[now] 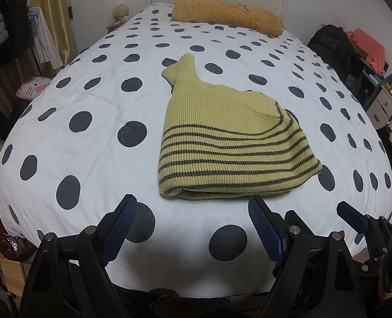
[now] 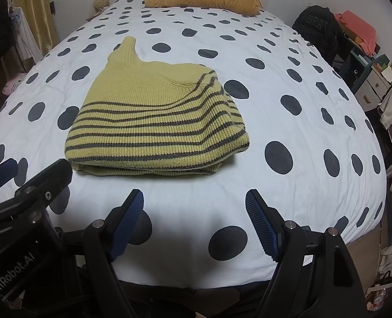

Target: Fold large clothes

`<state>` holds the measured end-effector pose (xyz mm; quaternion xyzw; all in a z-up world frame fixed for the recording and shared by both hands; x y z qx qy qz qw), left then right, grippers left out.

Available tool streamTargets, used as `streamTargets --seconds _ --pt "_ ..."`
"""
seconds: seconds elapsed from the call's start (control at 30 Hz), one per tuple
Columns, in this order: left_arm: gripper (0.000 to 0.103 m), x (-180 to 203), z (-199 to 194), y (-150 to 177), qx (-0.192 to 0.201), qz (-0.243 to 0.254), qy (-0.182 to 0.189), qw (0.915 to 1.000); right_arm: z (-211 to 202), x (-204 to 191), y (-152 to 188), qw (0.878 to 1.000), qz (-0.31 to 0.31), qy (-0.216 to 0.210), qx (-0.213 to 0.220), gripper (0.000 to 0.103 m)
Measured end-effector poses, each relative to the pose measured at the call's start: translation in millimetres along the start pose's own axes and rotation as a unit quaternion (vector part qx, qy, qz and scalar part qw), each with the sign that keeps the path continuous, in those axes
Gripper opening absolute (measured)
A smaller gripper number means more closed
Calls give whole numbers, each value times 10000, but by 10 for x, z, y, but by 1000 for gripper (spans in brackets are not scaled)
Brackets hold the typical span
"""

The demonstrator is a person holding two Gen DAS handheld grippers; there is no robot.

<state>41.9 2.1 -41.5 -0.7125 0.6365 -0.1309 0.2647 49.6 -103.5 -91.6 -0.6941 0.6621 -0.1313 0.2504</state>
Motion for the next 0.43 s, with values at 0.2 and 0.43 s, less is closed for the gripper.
streamTargets --seconds 0.2,0.43 --pt "86 4 12 4 29 13 -43 10000 27 24 -13 10000 1 2 -44 80" --pt "86 38 44 5 5 36 46 10000 46 43 -14 10000 15 16 -72 80"
Point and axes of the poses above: each gripper's, at about its wrist camera, not at the fingertips, and z roughly the way its jaws point, x to its right, y to its underside, the point moved 1 cm from there along z, roughly the way its jaws point, and after that the axes turned 15 degrees about -y, right-handed, at the moved point
